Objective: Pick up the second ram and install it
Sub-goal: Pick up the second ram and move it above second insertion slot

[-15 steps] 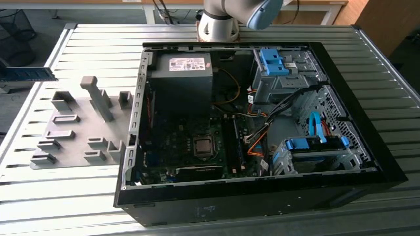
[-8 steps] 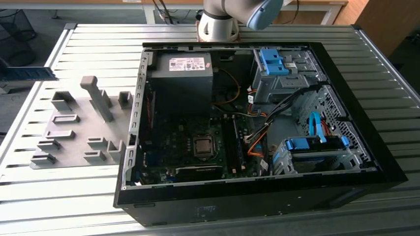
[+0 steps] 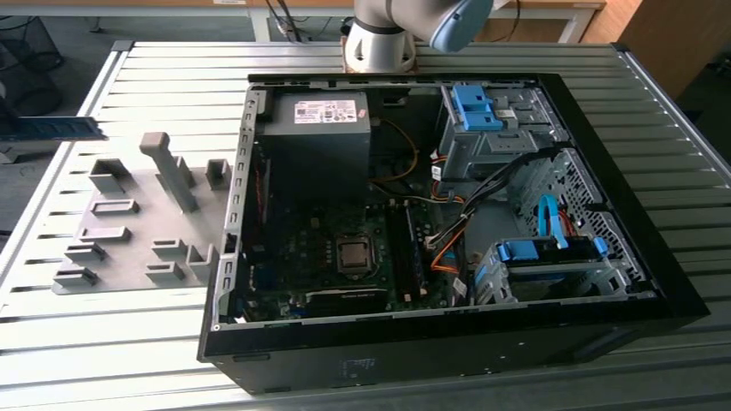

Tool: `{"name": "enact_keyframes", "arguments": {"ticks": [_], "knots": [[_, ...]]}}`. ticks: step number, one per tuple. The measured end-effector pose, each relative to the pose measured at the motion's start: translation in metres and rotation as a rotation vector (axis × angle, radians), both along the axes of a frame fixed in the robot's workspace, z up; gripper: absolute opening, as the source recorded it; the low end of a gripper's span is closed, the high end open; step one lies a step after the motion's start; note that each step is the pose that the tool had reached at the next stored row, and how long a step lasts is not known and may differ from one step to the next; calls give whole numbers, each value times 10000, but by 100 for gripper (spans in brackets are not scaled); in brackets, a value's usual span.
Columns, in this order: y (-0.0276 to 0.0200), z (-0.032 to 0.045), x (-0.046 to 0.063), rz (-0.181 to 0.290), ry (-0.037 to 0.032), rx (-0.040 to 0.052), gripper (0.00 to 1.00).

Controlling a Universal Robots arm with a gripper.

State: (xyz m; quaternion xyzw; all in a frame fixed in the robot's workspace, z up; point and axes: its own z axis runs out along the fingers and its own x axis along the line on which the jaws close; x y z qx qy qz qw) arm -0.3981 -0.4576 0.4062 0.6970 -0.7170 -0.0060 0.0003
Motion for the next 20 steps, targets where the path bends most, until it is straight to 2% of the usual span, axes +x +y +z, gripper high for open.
{"name": "enact_keyframes", "arguments": {"ticks": [20], "knots": [[0, 0, 147, 0, 0, 0, 14]]}}
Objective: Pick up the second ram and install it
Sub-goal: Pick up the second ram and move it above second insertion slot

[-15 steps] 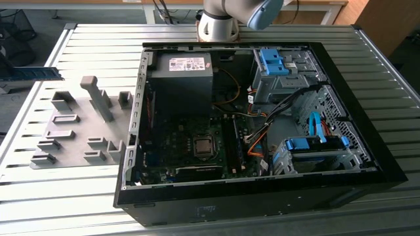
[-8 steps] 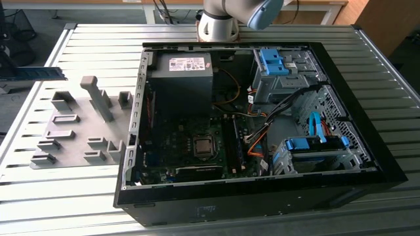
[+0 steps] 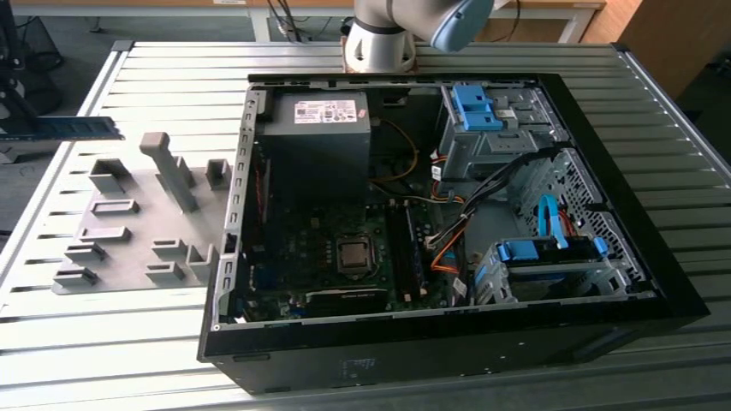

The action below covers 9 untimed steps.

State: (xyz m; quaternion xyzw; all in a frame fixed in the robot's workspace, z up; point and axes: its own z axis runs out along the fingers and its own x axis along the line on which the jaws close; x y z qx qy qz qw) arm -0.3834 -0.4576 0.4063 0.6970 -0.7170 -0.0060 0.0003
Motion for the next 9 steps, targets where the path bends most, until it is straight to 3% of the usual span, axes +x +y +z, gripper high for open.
{"name": "enact_keyframes", "arguments": {"ticks": [9], "knots": [[0, 0, 64, 0, 0, 0, 14]]}}
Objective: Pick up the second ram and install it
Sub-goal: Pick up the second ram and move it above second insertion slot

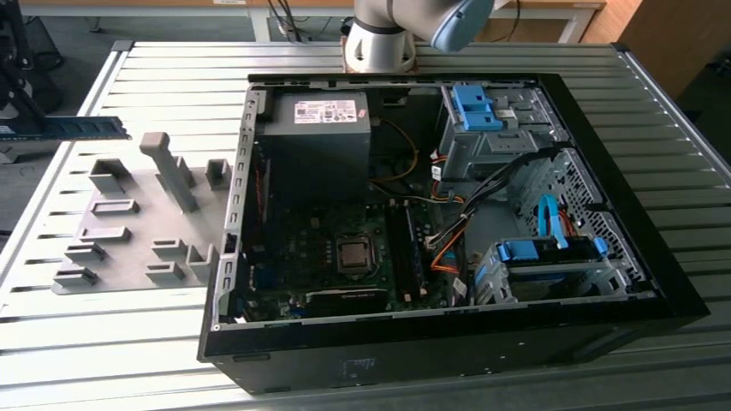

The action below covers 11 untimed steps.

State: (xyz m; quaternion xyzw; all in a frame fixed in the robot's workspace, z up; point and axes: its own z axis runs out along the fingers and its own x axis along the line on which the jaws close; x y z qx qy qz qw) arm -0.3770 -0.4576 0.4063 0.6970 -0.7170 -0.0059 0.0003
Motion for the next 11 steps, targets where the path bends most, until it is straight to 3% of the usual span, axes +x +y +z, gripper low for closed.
{"name": "enact_keyframes", "arguments": {"ticks": [11], "knots": [[0, 0, 97, 0, 0, 0, 14]]}}
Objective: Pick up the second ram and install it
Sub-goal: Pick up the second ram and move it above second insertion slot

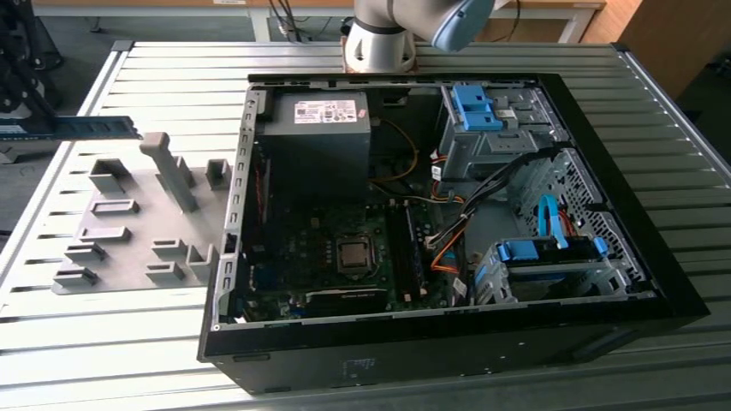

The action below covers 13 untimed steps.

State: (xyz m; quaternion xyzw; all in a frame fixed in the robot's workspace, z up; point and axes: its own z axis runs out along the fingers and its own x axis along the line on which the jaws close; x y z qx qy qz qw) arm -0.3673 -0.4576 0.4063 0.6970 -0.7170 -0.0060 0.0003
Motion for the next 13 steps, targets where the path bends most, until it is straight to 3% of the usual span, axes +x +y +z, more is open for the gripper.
{"name": "enact_keyframes", "arguments": {"ticks": [13], "knots": [[0, 0, 122, 0, 0, 0, 14]]}}
